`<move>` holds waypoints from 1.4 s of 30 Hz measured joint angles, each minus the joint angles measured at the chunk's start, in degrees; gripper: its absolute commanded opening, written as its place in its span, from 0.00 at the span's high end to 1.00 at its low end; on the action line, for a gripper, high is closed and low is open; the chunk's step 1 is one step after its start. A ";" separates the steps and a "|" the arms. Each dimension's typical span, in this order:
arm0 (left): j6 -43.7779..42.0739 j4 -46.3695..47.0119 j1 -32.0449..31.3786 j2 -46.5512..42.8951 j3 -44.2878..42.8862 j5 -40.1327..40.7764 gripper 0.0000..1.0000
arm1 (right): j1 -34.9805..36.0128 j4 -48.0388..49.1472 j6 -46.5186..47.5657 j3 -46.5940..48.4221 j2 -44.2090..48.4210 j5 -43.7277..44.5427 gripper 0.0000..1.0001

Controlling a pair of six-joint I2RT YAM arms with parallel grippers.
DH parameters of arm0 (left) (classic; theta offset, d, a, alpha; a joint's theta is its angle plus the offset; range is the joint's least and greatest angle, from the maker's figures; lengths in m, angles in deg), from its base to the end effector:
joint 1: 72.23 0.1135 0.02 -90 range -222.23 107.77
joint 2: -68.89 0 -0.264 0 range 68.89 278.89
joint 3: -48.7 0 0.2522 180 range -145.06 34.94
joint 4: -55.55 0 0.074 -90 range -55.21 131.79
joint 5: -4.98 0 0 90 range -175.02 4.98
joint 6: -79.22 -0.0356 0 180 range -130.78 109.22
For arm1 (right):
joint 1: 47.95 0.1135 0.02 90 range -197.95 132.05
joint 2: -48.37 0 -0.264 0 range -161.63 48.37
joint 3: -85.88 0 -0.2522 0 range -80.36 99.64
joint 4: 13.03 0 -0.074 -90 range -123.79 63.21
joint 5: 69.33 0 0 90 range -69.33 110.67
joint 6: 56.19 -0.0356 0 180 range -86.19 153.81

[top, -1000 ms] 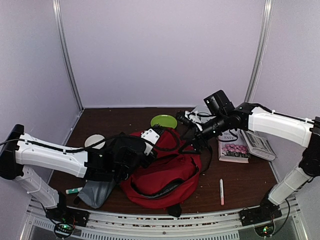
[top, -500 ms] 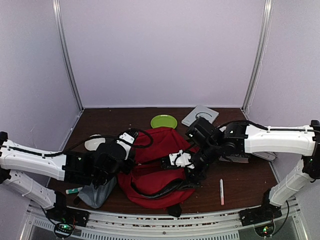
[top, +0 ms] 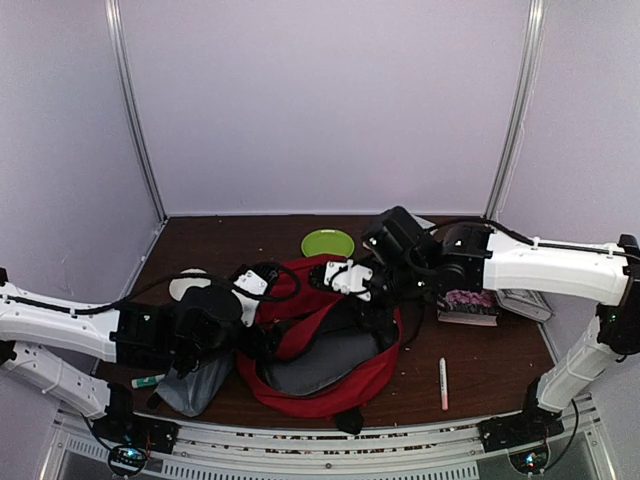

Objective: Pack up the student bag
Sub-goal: Pick up the largest pocket of the bag from the student bag, then pass from the right arm to the left

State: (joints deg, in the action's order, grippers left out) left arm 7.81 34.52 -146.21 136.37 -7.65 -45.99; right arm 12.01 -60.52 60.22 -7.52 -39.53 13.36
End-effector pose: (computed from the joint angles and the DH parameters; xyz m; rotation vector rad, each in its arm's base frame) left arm 0.0912 -0.2364 0.2546 0.5748 1.9261 -0.3046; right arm 0.1635 0.2918 0.2894 -1.7240 1.7507 0.4168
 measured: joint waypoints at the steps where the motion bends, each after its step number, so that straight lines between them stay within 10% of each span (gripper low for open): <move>1: -0.87 1.42 -1.07 0.26 -0.02 -0.72 0.02 | -1.18 -0.15 -0.92 1.95 0.00 -0.63 1.00; 20: -11.41 19.96 -5.40 20.37 -9.66 13.68 0.02 | -6.91 -3.32 -8.20 11.56 -1.22 -9.14 1.00; 31: -17.94 25.14 -3.87 23.04 -9.99 16.98 0.64 | -10.08 -3.93 -10.21 12.09 -1.66 -16.26 1.00; 34: -18.86 23.41 -1.20 19.74 -8.83 12.96 0.98 | -10.25 -4.35 -9.27 12.02 -1.09 -17.33 0.97; 42: -20.37 17.70 2.05 18.12 -9.81 1.95 1.00 | -11.45 -10.62 -4.44 12.09 -0.37 -18.67 0.57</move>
State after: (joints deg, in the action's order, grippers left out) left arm -12.57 52.23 -144.15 154.49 -17.47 -44.05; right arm 0.56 -71.14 55.79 4.56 -39.90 -5.31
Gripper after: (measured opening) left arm 0.020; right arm 0.298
